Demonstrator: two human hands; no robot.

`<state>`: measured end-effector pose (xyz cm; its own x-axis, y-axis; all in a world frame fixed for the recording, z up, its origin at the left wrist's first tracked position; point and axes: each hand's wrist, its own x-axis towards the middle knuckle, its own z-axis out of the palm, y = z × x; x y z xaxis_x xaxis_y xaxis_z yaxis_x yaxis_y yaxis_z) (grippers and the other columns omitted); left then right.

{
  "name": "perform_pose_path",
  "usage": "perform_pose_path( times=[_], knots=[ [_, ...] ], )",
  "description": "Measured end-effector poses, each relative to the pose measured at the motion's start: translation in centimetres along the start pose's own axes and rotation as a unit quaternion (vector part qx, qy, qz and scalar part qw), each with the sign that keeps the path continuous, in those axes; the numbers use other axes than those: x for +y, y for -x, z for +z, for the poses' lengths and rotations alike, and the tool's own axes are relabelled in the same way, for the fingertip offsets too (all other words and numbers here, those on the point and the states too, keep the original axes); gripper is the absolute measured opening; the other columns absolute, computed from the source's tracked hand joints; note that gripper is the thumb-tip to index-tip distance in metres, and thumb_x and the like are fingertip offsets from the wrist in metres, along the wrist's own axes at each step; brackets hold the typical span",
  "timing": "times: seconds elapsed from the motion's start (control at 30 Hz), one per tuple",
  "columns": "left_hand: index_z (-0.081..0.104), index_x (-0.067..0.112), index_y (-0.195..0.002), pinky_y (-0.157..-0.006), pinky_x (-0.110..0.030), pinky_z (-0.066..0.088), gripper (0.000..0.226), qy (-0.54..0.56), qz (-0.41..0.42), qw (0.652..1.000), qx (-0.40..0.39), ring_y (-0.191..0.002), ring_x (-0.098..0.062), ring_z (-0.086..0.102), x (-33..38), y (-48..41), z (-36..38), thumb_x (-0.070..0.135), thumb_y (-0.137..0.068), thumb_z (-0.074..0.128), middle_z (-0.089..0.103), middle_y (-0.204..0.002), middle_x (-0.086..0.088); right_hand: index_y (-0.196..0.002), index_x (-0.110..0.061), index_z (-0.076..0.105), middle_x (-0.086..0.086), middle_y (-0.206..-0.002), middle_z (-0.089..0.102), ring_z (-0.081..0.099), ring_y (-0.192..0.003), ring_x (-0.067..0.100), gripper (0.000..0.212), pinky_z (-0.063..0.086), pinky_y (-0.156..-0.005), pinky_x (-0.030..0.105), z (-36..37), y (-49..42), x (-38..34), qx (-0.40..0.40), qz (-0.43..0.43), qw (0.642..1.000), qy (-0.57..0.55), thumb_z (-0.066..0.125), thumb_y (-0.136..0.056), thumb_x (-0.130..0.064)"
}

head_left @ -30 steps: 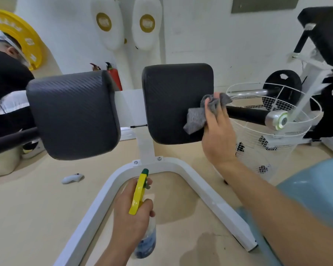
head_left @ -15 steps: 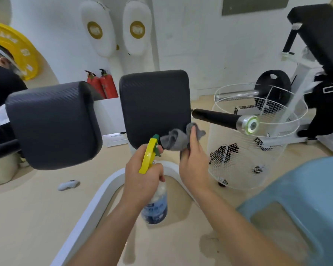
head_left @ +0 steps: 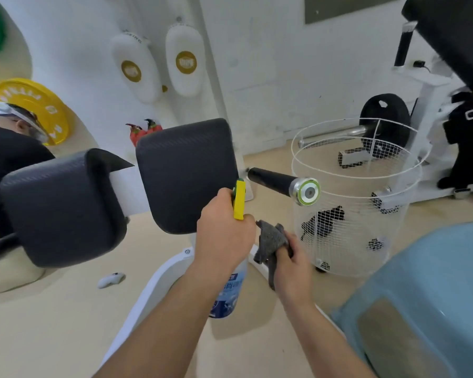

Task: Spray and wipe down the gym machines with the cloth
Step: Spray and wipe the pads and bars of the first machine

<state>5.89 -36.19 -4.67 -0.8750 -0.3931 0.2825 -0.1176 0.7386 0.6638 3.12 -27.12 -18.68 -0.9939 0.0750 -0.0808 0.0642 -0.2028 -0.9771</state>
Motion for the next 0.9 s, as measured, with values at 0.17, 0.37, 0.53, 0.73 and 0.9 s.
perform_pose_path(
  times=[0.17,0.37,0.53,0.73,0.9],
  knots=[
    [0.047,0.016,-0.08,-0.066,-0.052,0.056,0.013,0.002,-0.034,0.999,0.022,-0.072,-0.032,0.065,1.1,0.6,1.3,0.012,-0.084,0.058,0.06,-0.079,-0.009,-0.108,-0.018,0.07,-0.004,-0.089,0.068,0.06,-0.083,0.015,0.028,0.05,-0.075,0.036,-0.6,-0.4,-1.2,-0.004,-0.023,1.0,0.005,0.047,-0.094,-0.008],
    [0.047,0.017,-0.081,-0.063,-0.055,0.056,0.011,0.025,-0.037,0.996,0.073,-0.07,-0.032,0.062,1.5,0.8,2.0,0.024,-0.08,0.056,0.058,-0.079,-0.008,-0.112,-0.031,0.07,-0.007,-0.099,0.072,0.066,-0.097,0.019,0.039,0.056,-0.089,0.051,-1.7,-1.1,-2.0,-0.019,0.008,1.0,-0.016,0.045,-0.083,-0.025],
    [0.053,0.011,-0.084,-0.064,-0.057,0.059,0.007,0.043,-0.083,0.995,0.025,-0.073,-0.041,0.068,1.0,1.5,1.4,0.009,-0.087,0.059,0.062,-0.083,-0.016,-0.103,-0.044,0.07,-0.009,-0.098,0.072,0.067,-0.099,0.022,0.035,0.055,-0.088,0.055,-1.4,-1.0,-2.5,-0.024,0.023,0.999,-0.02,0.045,-0.082,-0.029],
    [0.052,0.013,-0.079,-0.061,-0.056,0.058,0.008,0.02,-0.097,0.995,-0.013,-0.065,-0.035,0.067,-1.0,3.5,1.0,0.008,-0.084,0.057,0.061,-0.075,-0.011,-0.12,-0.029,0.067,-0.018,-0.109,0.067,0.058,-0.111,-0.001,0.037,0.046,-0.083,0.006,0.2,1.6,-5.6,-0.014,-0.043,0.999,-0.017,0.046,-0.098,-0.008],
    [0.054,0.011,-0.082,-0.054,-0.047,0.06,0.01,0.036,-0.076,0.996,0.003,-0.057,-0.025,0.068,-2.4,3.1,-1.5,0.003,-0.083,0.06,0.065,-0.074,-0.013,-0.144,-0.024,0.049,-0.008,-0.141,0.056,0.049,-0.129,-0.002,0.047,0.04,-0.104,0.014,3.8,3.3,-10.6,-0.025,-0.232,0.972,0.019,0.042,-0.099,-0.012]
  ],
)
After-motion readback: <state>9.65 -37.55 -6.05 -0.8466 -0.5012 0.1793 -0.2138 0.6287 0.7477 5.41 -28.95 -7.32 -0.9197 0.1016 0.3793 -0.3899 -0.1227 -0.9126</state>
